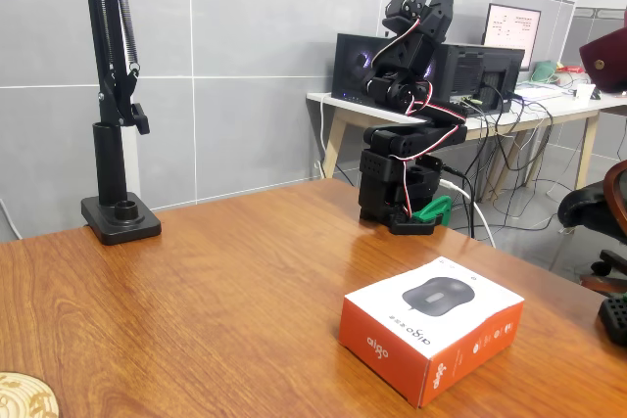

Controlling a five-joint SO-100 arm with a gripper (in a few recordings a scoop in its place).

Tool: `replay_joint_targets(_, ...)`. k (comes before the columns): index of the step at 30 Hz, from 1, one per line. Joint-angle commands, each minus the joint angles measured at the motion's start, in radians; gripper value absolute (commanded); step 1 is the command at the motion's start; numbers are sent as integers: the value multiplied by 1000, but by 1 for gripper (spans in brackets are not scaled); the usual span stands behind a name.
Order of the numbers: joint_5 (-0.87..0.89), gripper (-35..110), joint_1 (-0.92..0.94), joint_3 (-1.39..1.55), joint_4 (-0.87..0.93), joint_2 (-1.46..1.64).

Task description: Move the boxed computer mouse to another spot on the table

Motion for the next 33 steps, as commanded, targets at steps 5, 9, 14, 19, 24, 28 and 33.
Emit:
replay_joint_targets(5,152,0,-160,-632,1420,-80)
replay_joint_targets(9,420,0,-535,-1259,1706,-661)
replay_joint_targets(14,393,0,-661,-1658,1963,-1132)
replay_joint_targets(19,267,11,-792,-1568,2256,-1218)
replay_joint_targets(24,525,26,-827,-1529,2580,-1298)
replay_joint_targets(28,324,88,-874,-1497,2602,-1385)
replay_joint_targets(33,189,103,-956,-1355,2655,-1390)
